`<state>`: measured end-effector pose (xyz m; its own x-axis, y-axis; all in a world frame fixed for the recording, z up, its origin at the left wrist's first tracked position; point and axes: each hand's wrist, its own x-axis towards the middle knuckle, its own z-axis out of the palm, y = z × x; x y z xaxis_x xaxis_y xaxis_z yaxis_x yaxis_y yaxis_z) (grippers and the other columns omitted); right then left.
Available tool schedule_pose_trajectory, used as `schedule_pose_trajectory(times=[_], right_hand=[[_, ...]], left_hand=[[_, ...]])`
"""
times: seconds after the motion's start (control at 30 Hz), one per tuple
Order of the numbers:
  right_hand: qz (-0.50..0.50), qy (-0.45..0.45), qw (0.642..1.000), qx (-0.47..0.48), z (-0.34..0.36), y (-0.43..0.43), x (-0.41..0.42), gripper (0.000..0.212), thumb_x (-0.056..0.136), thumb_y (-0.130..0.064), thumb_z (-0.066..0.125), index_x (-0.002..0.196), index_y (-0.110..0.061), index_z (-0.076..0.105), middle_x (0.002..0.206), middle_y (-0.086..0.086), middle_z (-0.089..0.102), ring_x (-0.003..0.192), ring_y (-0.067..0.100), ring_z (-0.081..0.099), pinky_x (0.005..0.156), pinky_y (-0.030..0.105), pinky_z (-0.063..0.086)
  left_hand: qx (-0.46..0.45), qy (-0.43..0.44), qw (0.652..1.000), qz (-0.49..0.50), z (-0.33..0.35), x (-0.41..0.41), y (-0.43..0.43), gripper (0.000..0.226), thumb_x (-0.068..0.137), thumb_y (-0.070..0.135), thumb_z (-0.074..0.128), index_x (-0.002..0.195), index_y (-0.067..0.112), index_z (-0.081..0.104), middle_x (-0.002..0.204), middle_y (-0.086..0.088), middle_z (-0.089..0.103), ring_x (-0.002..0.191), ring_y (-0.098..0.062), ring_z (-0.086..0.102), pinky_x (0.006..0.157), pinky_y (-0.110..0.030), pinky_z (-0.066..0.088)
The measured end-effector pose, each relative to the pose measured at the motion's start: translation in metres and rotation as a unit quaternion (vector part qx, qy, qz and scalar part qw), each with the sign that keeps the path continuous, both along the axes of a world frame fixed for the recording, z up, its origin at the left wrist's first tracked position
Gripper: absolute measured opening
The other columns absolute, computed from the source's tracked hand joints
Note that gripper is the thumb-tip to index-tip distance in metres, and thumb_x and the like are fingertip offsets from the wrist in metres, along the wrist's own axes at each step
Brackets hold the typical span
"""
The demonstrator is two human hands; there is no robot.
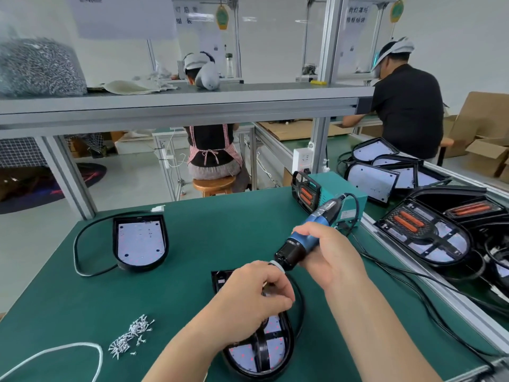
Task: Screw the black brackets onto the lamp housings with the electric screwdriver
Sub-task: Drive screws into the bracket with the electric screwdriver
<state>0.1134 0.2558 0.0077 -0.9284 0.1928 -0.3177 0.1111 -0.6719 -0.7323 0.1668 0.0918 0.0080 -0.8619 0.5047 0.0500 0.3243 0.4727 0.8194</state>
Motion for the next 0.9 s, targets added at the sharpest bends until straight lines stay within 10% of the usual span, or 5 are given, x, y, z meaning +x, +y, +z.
schedule_pose_trajectory(times=[0.23, 0.43, 0.6, 0.73, 0.9], right_hand=[[0.056, 0.180, 0.979, 0.071, -0.008, 0.002, 0.017, 0.037, 0.085, -0.017, 0.072, 0.119, -0.004, 0.062, 0.107, 0.017, 0.070, 0.100, 0.027, 0.074, 0.077, 0.030, 0.060], [0.108, 0.186, 0.934, -0.285, -0.015, -0.010, 0.015, 0.046, 0.084, -0.038, 0.072, 0.123, -0.016, 0.061, 0.070, -0.002, 0.053, 0.050, 0.006, 0.053, 0.049, 0.020, 0.050], [0.042, 0.166, 0.956, -0.237, 0.001, -0.011, 0.010, 0.040, 0.070, -0.023, 0.078, 0.107, -0.013, 0.066, 0.071, -0.001, 0.056, 0.052, 0.007, 0.053, 0.051, 0.018, 0.050], [-0.009, 0.199, 0.958, -0.205, 0.025, -0.003, 0.008, 0.030, 0.072, -0.018, 0.079, 0.101, -0.013, 0.070, 0.074, 0.001, 0.060, 0.055, 0.009, 0.056, 0.054, 0.020, 0.051], [-0.027, 0.248, 0.956, -0.154, 0.045, -0.005, 0.008, 0.012, 0.086, -0.015, 0.074, 0.093, -0.014, 0.064, 0.072, 0.001, 0.060, 0.057, 0.011, 0.057, 0.057, 0.022, 0.050]], left_hand=[[0.172, -0.159, 0.972, -0.023, -0.003, 0.004, -0.008, 0.007, 0.072, 0.020, 0.080, 0.076, 0.017, 0.075, 0.100, -0.007, 0.073, 0.083, -0.016, 0.060, 0.077, -0.025, 0.044], [0.339, -0.298, 0.889, -0.080, -0.007, 0.017, -0.004, 0.013, 0.080, -0.001, 0.069, 0.079, 0.010, 0.075, 0.108, -0.030, 0.068, 0.092, -0.027, 0.068, 0.087, -0.027, 0.051], [0.322, -0.227, 0.915, 0.087, -0.001, 0.018, -0.015, 0.012, 0.067, 0.002, 0.084, 0.073, 0.009, 0.075, 0.108, -0.013, 0.074, 0.096, -0.028, 0.067, 0.094, -0.038, 0.048], [0.362, -0.201, 0.882, 0.225, -0.006, 0.019, -0.019, 0.014, 0.080, -0.004, 0.071, 0.072, 0.007, 0.075, 0.078, -0.014, 0.071, 0.065, -0.016, 0.066, 0.064, -0.021, 0.056], [0.396, -0.225, 0.850, 0.265, -0.015, 0.020, -0.019, 0.013, 0.080, -0.005, 0.072, 0.074, 0.005, 0.076, 0.080, -0.017, 0.073, 0.069, -0.019, 0.069, 0.065, -0.025, 0.057]])
